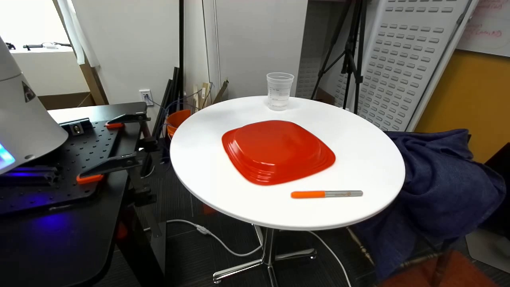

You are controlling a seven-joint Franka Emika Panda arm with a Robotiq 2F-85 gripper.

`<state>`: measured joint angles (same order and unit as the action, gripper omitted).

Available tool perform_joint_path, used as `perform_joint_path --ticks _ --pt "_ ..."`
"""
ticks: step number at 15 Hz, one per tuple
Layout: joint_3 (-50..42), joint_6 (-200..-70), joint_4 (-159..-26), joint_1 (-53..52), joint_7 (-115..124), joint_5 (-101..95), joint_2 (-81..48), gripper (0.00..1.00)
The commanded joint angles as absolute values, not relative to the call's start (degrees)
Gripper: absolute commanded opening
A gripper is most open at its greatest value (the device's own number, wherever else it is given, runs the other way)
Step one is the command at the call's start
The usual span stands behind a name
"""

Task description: Remove the orange pen from the table and put it inside the clear cup

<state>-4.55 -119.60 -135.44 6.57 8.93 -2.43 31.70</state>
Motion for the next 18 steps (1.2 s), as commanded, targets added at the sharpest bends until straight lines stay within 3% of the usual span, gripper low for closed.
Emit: perform_joint_path --ticks 1,18 --pt "-7.8 -123.9 -136.5 8.1 3.3 -2.8 30.2 1.00" --pt "-15.1 -141.8 -135.4 10.4 -4.3 0.4 12.2 1.00"
